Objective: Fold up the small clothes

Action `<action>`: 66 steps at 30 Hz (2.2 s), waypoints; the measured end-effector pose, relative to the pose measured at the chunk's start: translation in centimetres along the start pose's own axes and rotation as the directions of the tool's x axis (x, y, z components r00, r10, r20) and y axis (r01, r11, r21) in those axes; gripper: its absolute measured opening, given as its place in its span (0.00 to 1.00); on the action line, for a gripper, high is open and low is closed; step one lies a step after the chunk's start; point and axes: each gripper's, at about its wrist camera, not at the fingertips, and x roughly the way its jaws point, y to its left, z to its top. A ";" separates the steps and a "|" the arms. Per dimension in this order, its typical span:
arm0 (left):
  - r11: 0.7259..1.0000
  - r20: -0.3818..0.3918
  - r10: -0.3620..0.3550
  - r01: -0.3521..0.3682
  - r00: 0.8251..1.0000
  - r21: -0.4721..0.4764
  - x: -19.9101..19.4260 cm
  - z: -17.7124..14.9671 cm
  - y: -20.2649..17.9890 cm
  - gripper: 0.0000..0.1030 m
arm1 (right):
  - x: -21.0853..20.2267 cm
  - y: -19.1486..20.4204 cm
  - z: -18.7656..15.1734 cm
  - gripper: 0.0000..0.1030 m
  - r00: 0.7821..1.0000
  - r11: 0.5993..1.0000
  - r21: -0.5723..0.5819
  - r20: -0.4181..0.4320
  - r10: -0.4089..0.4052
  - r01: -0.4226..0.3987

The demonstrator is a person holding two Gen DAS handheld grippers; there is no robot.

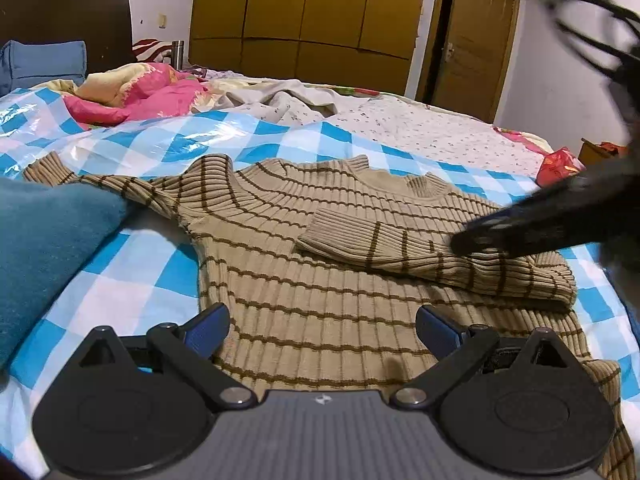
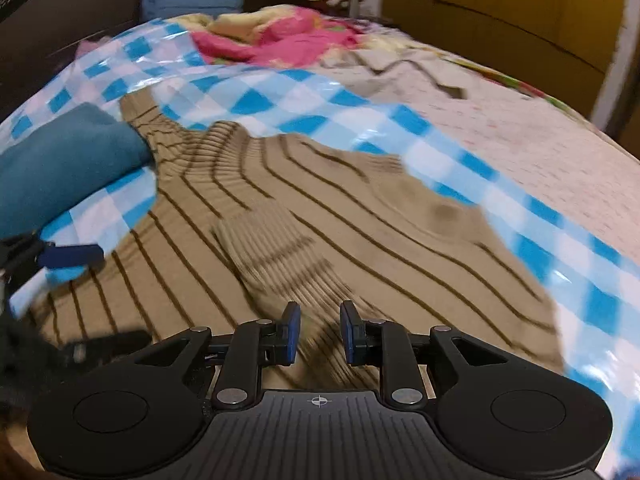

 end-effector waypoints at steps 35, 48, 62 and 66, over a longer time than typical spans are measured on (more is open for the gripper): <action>0.998 0.032 0.024 -0.022 0.999 -0.060 -0.4 0.5 1.9 1.00 | 7.8 1.8 6.6 0.09 0.998 0.999 -0.009 -0.032 0.048 -0.048; 0.987 0.087 0.094 -0.081 0.992 -0.139 -1.6 1.0 4.2 1.00 | 6.8 8.7 12.6 0.15 0.992 0.985 -0.150 0.070 0.101 -0.090; 0.899 0.148 0.322 -0.253 0.935 -0.359 -3.4 1.0 10.9 1.00 | 16.0 22.8 23.2 0.21 0.965 0.933 -0.254 -0.013 0.262 -0.257; 0.861 0.150 0.375 -0.284 0.915 -0.422 -3.8 0.7 12.4 1.00 | 18.3 25.1 24.5 0.22 0.957 0.929 -0.232 -0.034 0.287 -0.287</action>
